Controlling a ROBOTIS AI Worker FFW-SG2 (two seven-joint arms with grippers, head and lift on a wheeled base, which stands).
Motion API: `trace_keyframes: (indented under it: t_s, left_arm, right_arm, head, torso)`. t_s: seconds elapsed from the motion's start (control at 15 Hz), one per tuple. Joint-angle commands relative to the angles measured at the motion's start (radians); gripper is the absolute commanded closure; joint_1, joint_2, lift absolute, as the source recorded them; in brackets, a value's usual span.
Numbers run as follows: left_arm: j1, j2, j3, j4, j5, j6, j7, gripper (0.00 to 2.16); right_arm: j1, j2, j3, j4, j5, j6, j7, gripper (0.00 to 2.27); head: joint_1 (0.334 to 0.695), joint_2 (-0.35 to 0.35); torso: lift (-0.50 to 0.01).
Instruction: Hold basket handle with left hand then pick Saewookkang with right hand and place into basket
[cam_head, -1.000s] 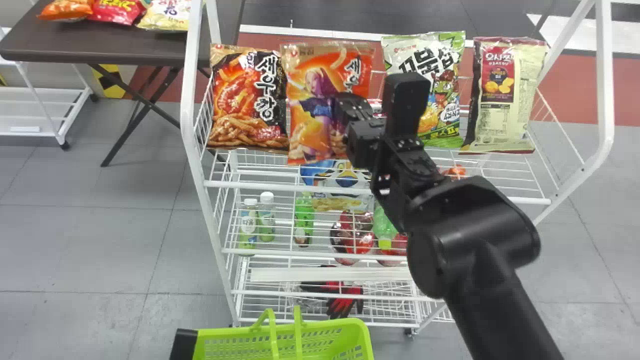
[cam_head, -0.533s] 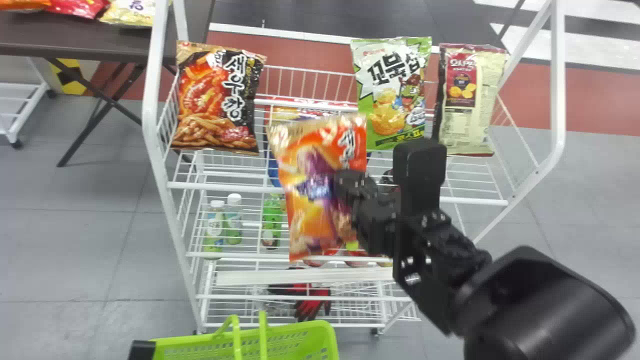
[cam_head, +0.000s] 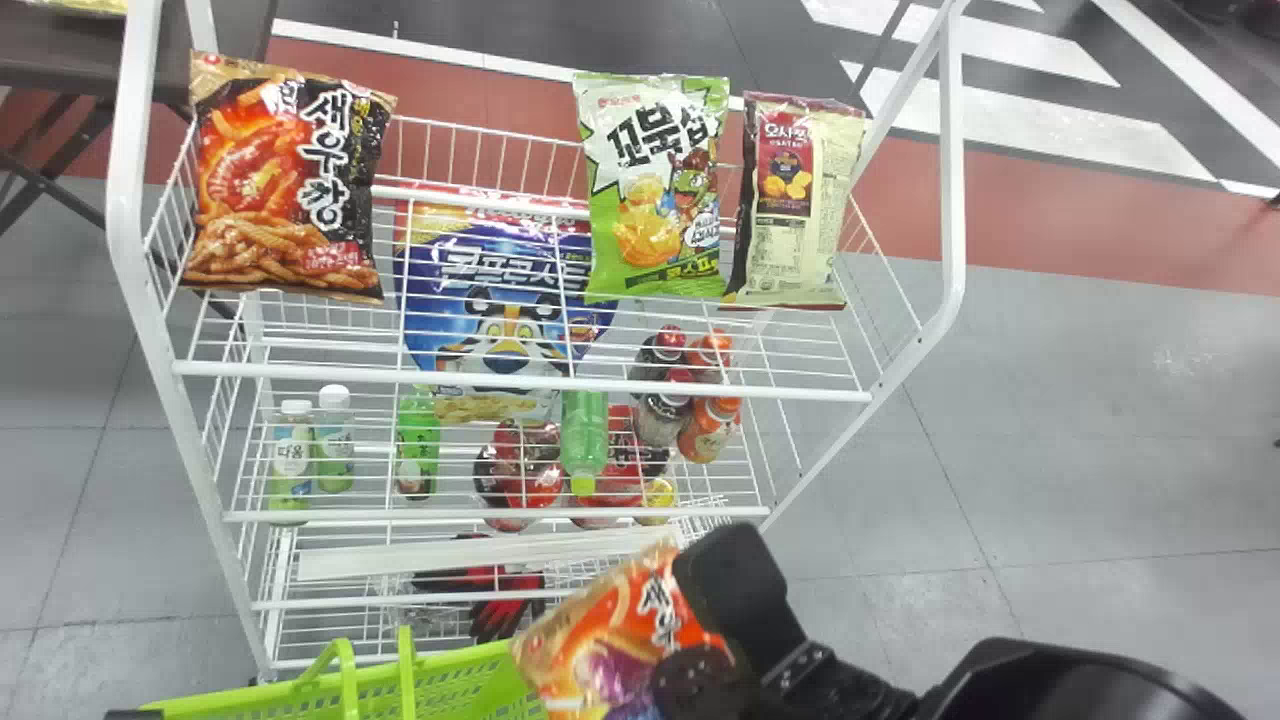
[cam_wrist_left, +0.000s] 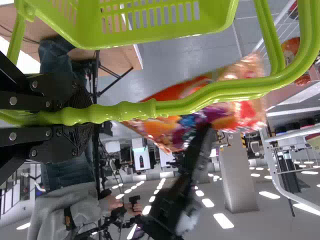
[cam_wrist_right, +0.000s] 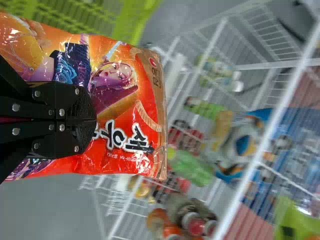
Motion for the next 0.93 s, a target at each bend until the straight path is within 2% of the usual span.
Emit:
trace_keyframes:
  t_s: [0.0,0.2,0.47,0.6,0.67,0.73,0.8,0.87]
  left_arm:
    - [-0.003,-0.002,-0.004,-0.005,0.0,0.001,0.001,2.12]
    - [-0.008,-0.004,-0.015,-0.008,0.0,0.001,0.006,2.12]
    - [-0.003,-0.004,-0.021,-0.022,0.0,0.01,0.004,2.12]
    - [-0.001,-0.004,-0.022,-0.026,-0.001,0.01,0.004,2.12]
    - [-0.001,-0.004,-0.024,-0.026,-0.001,0.01,0.004,2.12]
    - [-0.001,-0.004,-0.024,-0.028,-0.001,0.01,0.004,2.12]
    - [-0.001,-0.004,-0.024,-0.028,-0.001,0.01,0.004,2.12]
    - [-0.005,-0.004,-0.024,-0.028,-0.003,0.01,0.006,2.12]
  right_arm:
    - [0.014,-0.002,0.036,0.033,-0.021,0.014,0.028,2.24]
    - [-0.022,0.037,0.169,0.122,-0.023,-0.072,0.028,2.24]
    - [-0.145,0.113,0.329,0.367,0.032,-0.336,0.025,2.24]
    - [-0.208,0.152,0.35,0.473,0.028,-0.314,0.037,2.23]
    - [-0.24,0.178,0.344,0.525,0.006,-0.228,0.086,1.81]
    - [-0.25,0.192,0.338,0.547,0.005,-0.176,0.121,0.82]
    - [-0.25,0.188,0.338,0.542,0.008,-0.167,0.126,0.0]
    - [-0.24,0.181,0.336,0.521,0.015,-0.167,0.126,0.0]
  head:
    - [0.695,-0.35]
    - [0.695,-0.35]
    - [0.695,-0.35]
    - [0.695,-0.252]
    - [0.695,-0.218]
    - [0.695,-0.189]
    - [0.695,-0.182]
    - [0.695,-0.187]
  torso:
    - [-0.02]
    - [-0.02]
    - [-0.02]
    - [-0.02]
    - [-0.02]
    - [-0.02]
    - [-0.02]
    - [-0.02]
